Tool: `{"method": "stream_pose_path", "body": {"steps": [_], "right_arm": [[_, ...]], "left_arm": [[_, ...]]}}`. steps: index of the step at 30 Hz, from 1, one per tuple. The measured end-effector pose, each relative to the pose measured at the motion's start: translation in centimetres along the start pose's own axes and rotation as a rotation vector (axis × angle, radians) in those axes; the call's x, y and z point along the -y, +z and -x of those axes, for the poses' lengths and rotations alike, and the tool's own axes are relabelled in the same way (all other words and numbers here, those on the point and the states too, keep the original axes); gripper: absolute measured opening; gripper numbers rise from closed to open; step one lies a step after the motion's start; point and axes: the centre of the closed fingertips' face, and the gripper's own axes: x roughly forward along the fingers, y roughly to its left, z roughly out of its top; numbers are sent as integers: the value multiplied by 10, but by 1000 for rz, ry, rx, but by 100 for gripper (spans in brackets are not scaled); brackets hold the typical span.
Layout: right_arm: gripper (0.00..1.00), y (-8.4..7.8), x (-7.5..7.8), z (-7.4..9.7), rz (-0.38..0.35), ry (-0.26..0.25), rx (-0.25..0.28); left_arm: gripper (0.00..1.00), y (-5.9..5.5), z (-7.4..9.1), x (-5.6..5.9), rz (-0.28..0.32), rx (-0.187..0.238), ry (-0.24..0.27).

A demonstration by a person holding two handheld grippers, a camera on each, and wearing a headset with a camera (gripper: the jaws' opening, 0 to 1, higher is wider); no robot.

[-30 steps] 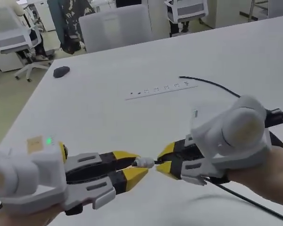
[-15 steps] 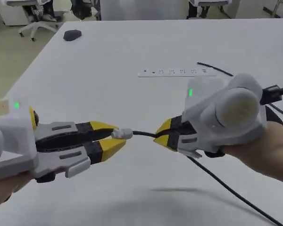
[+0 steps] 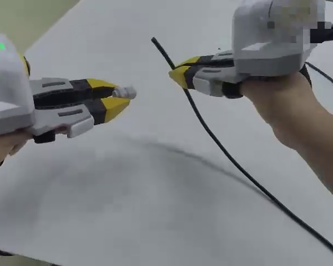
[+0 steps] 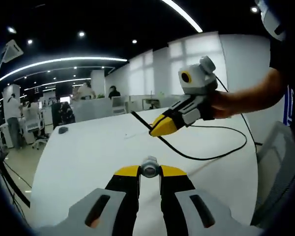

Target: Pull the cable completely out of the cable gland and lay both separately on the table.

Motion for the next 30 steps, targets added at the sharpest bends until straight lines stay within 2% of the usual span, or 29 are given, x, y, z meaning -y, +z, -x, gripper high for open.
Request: {"method": "stream_pose_path", "body": {"steps": [1, 2, 3, 4, 5, 6, 7, 8, 9, 11, 14, 15, 17, 19, 20, 22, 24, 26, 28, 29, 30], "right_arm": [[0, 0, 2, -9, -10, -4, 12], [0, -1, 0, -22, -73, 21, 41], [0, -3, 2, -30, -122, 24, 49], [0, -7, 9, -39, -145, 10, 42], [0, -12, 16, -49, -161, -6, 41], [0, -16, 18, -55, -175, -18, 37], [0, -22, 22, -64, -229, -34, 29], [0, -23, 23, -70, -264, -36, 34], [0, -29, 25, -78, -247, -42, 20], [0, -40, 29, -91, -252, -53, -4], [0, -56, 31, -102, -268, -69, -44], [0, -60, 29, -107, -279, -64, -54], [0, -65, 24, -112, -249, -65, -72], [0, -70, 22, -115, -223, -75, -88], [0, -72, 17, -118, -197, -66, -94], [0, -75, 19, -118, -100, -103, -124], [0, -76, 22, -120, -24, -130, -143], [0, -79, 12, -120, 8, -103, -157], [0, -78, 9, -117, 48, -120, -161], [3, -77, 9, -116, 77, -121, -161], [7, -77, 6, -114, 68, -122, -166]], "left_arm": [[14, -7, -1, -6, 0, -9, 20], [14, -15, -3, -21, -33, -3, 87], [14, -20, -4, -28, -44, 1, 114], [14, -29, -7, -31, -18, -16, 116], [14, -36, -10, -41, 16, -12, 154], [14, -42, -12, -44, 21, -14, 155], [14, -53, -15, -49, 36, -47, 164], [14, -58, -17, -55, 63, -53, 190], [14, -67, -19, -57, 81, -77, 190], [14, -71, -24, -60, 74, -67, 204], [14, -80, -28, -60, 77, -84, 213], [14, -86, -30, -59, 69, -109, 208], [14, -94, -31, -59, 43, -130, 223], [14, -98, -32, -56, 66, -134, 213], [14, -99, -32, -56, 57, -129, 226], [15, -97, -32, -55, 100, -114, 234], [15, -98, -31, -58, 64, -125, 260], [15, -99, -30, -58, 66, -123, 262], [15, -100, -28, -61, 51, -130, 270], [16, -101, -28, -61, 56, -133, 265], [18, -102, -27, -65, 85, -133, 284]]}}
